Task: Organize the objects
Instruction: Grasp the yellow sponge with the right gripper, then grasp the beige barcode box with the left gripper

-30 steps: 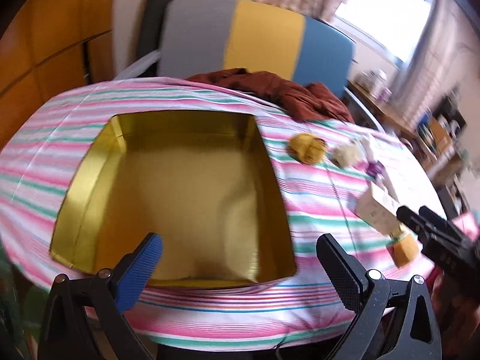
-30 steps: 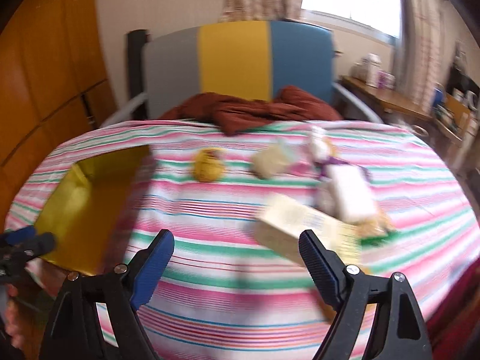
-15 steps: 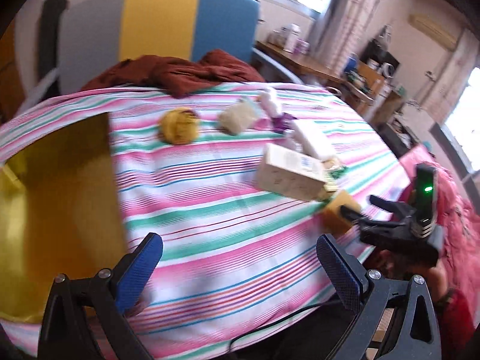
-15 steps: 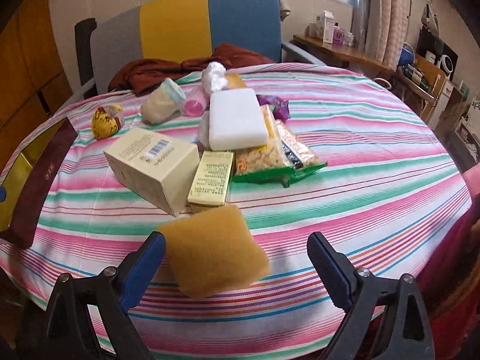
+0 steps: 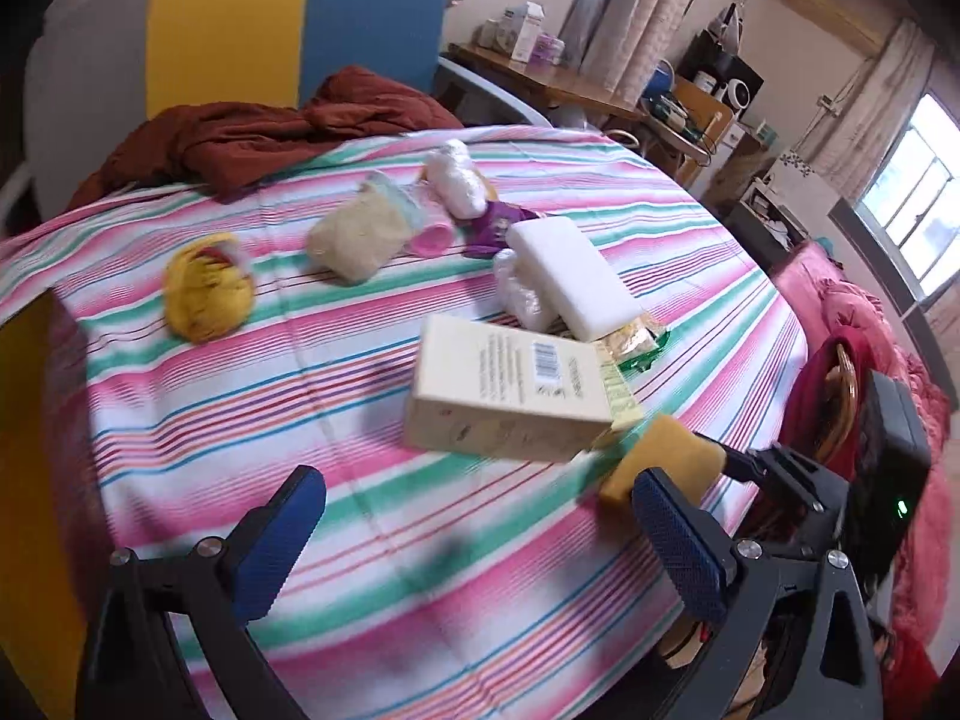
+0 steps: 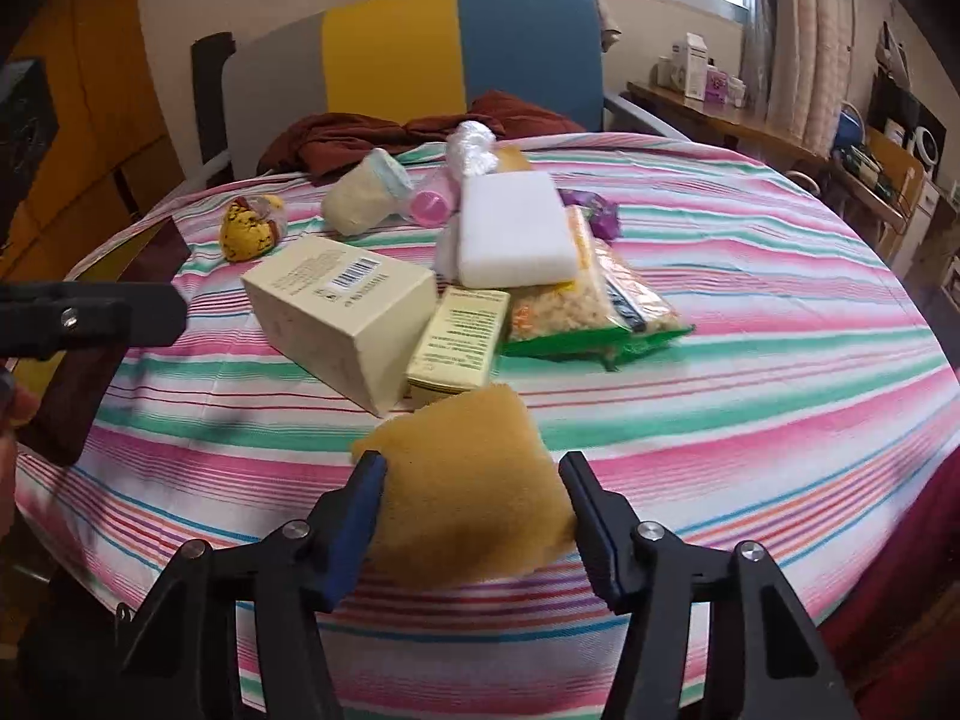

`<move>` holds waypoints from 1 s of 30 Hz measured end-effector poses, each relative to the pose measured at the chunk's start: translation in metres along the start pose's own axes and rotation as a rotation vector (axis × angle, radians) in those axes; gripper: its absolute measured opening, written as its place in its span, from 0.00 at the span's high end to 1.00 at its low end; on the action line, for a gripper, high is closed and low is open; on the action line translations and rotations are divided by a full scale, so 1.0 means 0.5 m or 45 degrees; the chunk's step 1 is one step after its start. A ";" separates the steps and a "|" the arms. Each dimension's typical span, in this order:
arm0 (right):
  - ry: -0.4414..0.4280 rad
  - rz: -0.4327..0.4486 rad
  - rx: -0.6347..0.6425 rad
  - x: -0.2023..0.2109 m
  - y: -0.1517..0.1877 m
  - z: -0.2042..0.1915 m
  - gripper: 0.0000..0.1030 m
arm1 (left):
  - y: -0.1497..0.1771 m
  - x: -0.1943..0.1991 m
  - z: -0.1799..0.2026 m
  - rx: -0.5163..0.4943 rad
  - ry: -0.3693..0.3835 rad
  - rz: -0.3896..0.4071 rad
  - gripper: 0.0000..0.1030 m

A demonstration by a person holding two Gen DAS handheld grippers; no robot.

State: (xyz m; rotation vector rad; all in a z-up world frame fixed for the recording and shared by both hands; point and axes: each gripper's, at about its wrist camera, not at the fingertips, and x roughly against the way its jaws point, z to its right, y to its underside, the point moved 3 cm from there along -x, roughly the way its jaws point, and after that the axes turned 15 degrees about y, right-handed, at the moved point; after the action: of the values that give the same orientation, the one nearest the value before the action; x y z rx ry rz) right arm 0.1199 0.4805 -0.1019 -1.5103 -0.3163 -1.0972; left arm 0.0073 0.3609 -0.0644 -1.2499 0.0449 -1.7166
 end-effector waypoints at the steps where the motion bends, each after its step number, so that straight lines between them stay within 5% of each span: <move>1: -0.017 -0.019 -0.041 -0.005 0.003 0.013 0.42 | -0.006 -0.013 0.001 0.002 0.006 -0.011 0.00; 6: -0.143 -0.089 -0.237 -0.027 0.017 0.057 0.41 | -0.036 -0.075 0.023 -0.039 0.012 -0.069 0.00; 18: -0.149 -0.084 -0.248 -0.028 0.016 0.051 0.39 | -0.046 -0.144 0.009 -0.128 -0.055 -0.132 0.00; 30: -0.130 -0.077 -0.242 -0.028 0.020 0.054 0.39 | -0.029 -0.156 0.008 -0.208 -0.106 -0.066 0.03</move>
State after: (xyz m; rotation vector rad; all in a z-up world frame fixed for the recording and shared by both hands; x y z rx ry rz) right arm 0.1318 0.5068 -0.1155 -1.7388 -0.3371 -1.1249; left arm 0.0000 0.4256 -0.1100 -1.4532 0.1054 -1.7310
